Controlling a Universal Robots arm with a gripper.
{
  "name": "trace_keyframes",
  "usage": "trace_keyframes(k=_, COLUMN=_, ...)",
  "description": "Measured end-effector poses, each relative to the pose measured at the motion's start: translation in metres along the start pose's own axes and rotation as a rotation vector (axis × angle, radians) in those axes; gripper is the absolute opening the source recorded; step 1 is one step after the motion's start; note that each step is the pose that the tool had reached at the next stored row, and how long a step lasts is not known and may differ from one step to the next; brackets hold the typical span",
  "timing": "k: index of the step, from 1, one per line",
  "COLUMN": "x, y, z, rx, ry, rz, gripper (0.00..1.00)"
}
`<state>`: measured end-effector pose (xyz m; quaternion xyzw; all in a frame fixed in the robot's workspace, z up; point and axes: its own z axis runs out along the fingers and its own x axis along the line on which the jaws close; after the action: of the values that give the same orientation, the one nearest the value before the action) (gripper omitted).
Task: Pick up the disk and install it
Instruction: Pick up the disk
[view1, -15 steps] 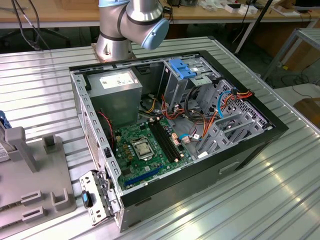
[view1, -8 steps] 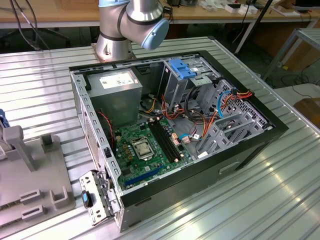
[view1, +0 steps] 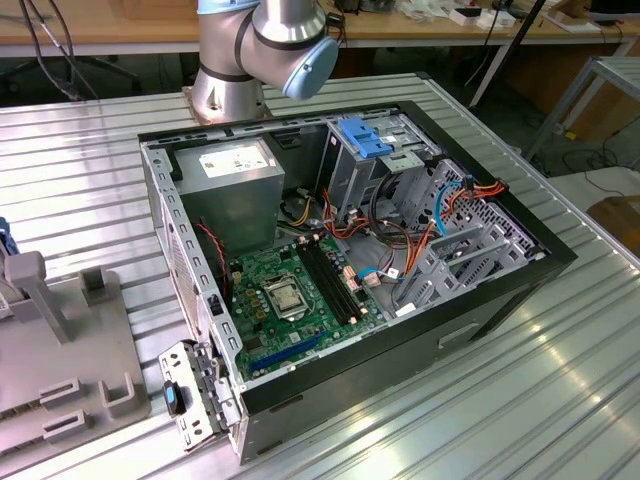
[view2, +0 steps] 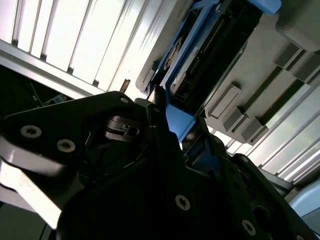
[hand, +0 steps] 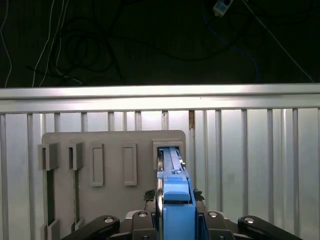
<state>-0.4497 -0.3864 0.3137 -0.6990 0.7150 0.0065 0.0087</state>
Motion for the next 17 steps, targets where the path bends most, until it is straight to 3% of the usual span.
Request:
trace_keyframes(k=6, x=0.0002, y=0.0, z=0.0066, rx=-0.0001, ry=0.0001, rz=0.0, gripper=0.37)
trace_keyframes(k=17, x=0.0002, y=0.0, z=0.0078, rx=-0.0001, ry=0.0001, rz=0.0, gripper=0.37)
